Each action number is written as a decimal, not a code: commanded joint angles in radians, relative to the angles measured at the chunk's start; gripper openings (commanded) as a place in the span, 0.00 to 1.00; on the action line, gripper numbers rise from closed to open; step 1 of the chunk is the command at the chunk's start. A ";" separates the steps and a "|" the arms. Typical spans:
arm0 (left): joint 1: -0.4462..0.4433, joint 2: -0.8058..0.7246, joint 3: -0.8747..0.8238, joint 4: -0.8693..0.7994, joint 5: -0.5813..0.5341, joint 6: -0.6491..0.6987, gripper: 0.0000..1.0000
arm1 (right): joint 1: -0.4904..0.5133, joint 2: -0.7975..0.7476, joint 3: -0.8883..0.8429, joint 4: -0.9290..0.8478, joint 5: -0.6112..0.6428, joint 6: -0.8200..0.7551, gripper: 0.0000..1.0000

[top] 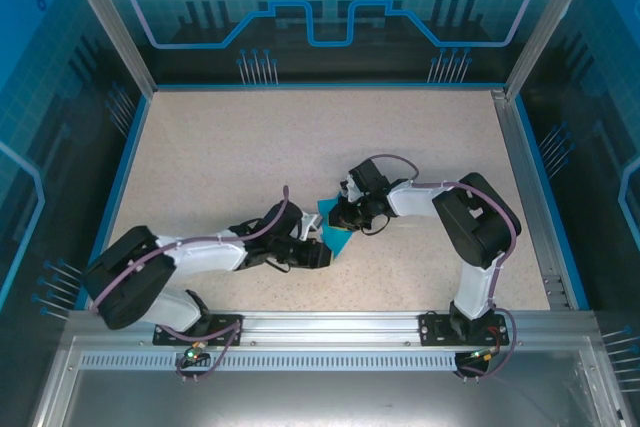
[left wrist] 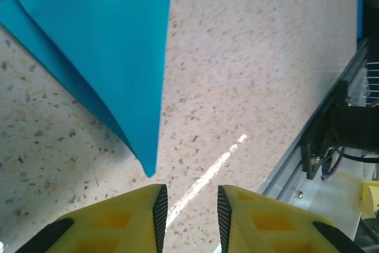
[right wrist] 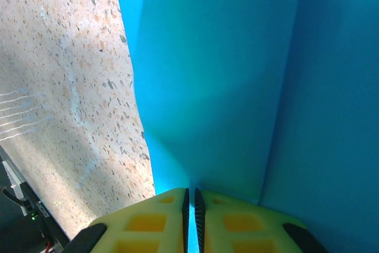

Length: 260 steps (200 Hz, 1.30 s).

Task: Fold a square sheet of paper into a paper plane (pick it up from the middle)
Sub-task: Fourth fold the wing at the center of the table.

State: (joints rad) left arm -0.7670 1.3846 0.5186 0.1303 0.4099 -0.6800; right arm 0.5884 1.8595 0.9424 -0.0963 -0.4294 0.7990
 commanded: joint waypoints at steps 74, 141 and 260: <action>0.067 0.142 0.051 0.208 0.060 -0.128 0.28 | 0.016 0.035 -0.036 -0.069 0.043 -0.015 0.15; 0.082 0.228 0.043 0.290 0.067 -0.149 0.28 | 0.017 0.037 -0.042 -0.065 0.041 -0.015 0.15; 0.077 0.336 -0.023 0.375 0.216 -0.173 0.28 | 0.017 0.041 -0.044 -0.066 0.047 -0.013 0.15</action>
State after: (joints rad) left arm -0.6872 1.6844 0.5167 0.4892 0.5381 -0.8410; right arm 0.5888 1.8591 0.9367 -0.0868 -0.4301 0.7986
